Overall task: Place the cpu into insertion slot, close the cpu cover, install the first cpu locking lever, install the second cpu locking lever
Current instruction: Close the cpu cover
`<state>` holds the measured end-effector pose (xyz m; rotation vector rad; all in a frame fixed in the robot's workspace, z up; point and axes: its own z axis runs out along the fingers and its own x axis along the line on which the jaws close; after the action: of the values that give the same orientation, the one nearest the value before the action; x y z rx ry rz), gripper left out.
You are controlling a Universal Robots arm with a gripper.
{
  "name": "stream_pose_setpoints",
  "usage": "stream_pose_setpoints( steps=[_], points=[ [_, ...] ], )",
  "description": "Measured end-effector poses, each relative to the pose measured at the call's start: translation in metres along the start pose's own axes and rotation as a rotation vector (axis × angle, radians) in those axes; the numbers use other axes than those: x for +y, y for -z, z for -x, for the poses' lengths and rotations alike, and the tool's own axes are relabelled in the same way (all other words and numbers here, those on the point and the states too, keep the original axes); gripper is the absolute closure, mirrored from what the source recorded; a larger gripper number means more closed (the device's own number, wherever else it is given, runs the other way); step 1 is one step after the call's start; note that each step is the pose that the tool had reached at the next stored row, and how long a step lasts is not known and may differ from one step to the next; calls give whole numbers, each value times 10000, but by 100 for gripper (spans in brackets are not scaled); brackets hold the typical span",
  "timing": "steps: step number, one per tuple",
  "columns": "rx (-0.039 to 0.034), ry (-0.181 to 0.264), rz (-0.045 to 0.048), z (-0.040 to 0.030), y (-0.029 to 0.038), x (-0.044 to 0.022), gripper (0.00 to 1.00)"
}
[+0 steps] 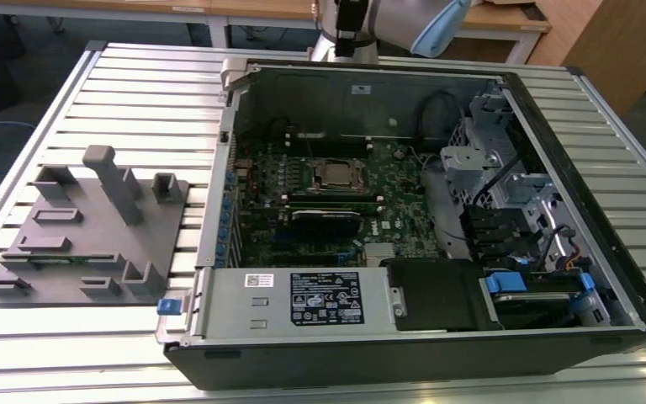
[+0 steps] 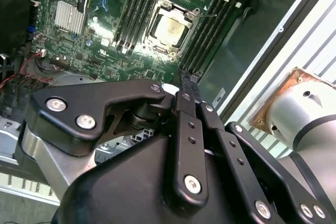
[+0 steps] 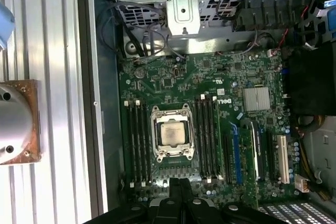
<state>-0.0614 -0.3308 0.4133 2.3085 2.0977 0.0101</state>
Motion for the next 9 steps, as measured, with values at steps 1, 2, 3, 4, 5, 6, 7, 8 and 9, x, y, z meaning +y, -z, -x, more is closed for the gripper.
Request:
stream_pose_setpoints(
  steps=[1, 2, 3, 4, 5, 6, 7, 8, 9],
  points=[
    [-1, 1, -1, 0, -16, 2, 90],
    [-1, 0, -1, -1, -32, 4, 90],
    [-1, 0, 0, -1, -48, 6, 90],
    [-1, 1, -1, -1, -63, 7, 90],
    [-1, 0, -1, -2, -78, 8, 90],
    [-1, 1, 0, -2, -94, 10, 90],
    [-1, 1, 0, -3, -109, 12, 90],
    [-1, 2, -1, -3, -126, 13, 90],
    [0, 2, 0, -3, -144, 15, 90]
  ],
)
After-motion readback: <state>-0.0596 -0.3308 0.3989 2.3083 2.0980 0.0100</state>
